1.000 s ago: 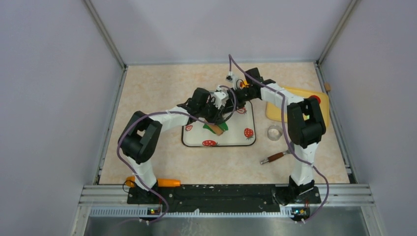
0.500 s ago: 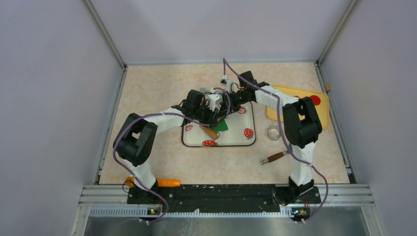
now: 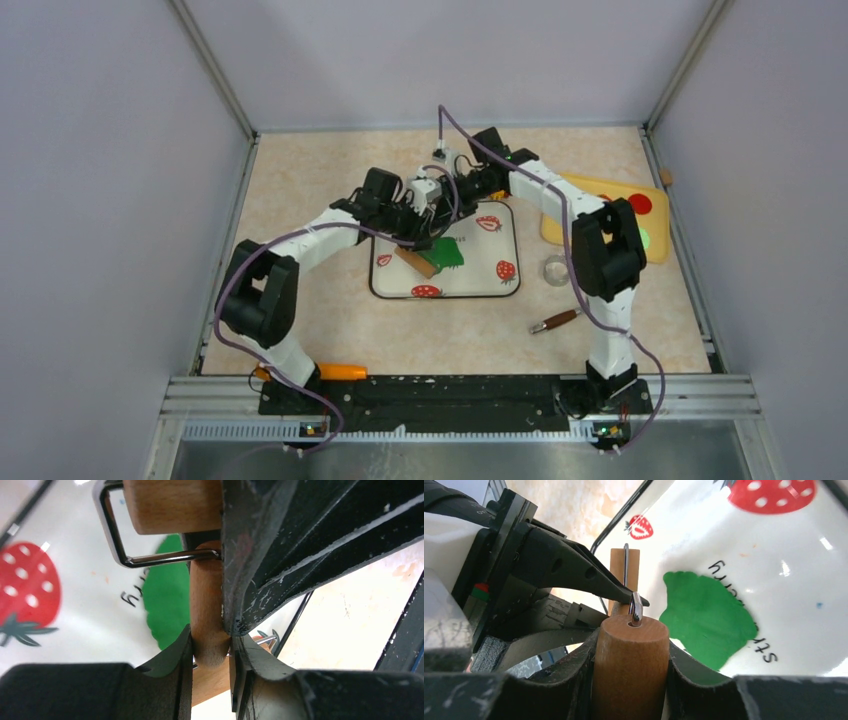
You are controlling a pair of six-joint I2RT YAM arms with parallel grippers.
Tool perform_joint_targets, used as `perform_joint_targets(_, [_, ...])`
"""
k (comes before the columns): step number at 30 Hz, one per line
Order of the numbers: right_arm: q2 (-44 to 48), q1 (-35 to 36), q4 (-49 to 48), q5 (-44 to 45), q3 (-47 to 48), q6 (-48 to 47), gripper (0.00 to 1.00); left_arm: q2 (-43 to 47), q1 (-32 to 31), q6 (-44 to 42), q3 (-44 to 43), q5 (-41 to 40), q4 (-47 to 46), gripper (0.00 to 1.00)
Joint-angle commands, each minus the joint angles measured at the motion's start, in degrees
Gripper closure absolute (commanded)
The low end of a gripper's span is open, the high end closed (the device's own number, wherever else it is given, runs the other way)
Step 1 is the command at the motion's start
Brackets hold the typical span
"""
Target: Roll out the dumpling wrappers from the dough
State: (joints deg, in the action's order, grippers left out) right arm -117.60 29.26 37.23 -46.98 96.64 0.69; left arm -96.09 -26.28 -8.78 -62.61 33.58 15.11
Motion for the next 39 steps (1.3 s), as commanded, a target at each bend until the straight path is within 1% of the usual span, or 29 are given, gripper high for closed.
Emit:
perform_joint_targets(1, [3.3, -2.1, 5.2, 4.4, 2.4, -4.5, 1.00, -1.3, 0.2, -0.4, -10.2, 2.7, -1.1, 1.00])
perform_joint_targets(5, [2.4, -3.1, 5.5, 6.7, 1.0, -6.3, 1.00, -6.4, 0.2, 1.2, -12.6, 1.4, -3.4, 1.00])
perform_joint_targets(11, [-0.5, -3.2, 1.3, 9.3, -3.8, -6.8, 1.00, -10.8, 0.8, 3.4, -10.8, 0.0, -4.3, 1.00])
perform_joint_targets(15, [-2.7, -2.6, -1.0, 10.8, -6.4, -7.1, 1.00, -9.5, 1.1, 3.5, -5.0, -2.2, -4.7, 1.00])
perform_joint_targets(18, [-3.4, -1.7, -2.3, 11.3, -7.9, -7.5, 1.00, -8.6, 2.7, 6.4, -1.4, -1.5, -4.1, 1.00])
perform_joint_targets(20, [-3.6, -1.0, -3.6, 11.5, -9.1, -7.5, 1.00, -7.5, 3.1, 6.6, 1.5, -1.7, -4.1, 1.00])
perform_joint_targets(23, [-4.0, -0.1, -4.9, 10.7, -10.0, -6.3, 1.00, -5.2, 3.6, 6.1, 2.8, -1.7, -3.4, 1.00])
perform_joint_targets(27, [-3.0, 0.3, -4.1, 8.2, -6.3, -3.9, 1.00, -1.3, 3.7, 4.0, -0.3, 0.2, -0.2, 1.00])
perform_joint_targets(31, [0.5, -0.6, -2.6, 8.3, -1.8, -3.1, 1.00, 1.1, 3.2, -0.6, -4.8, 0.9, -0.3, 1.00])
perform_joint_targets(35, [2.0, -2.6, -1.1, 9.4, 0.0, -2.1, 1.00, -3.1, 2.4, -4.7, -11.1, 3.3, 0.1, 1.00])
perform_joint_targets(39, [2.2, -4.2, -0.3, 11.5, -0.7, -3.5, 1.00, -10.4, 2.3, -1.6, -19.2, 5.1, 0.8, 1.00])
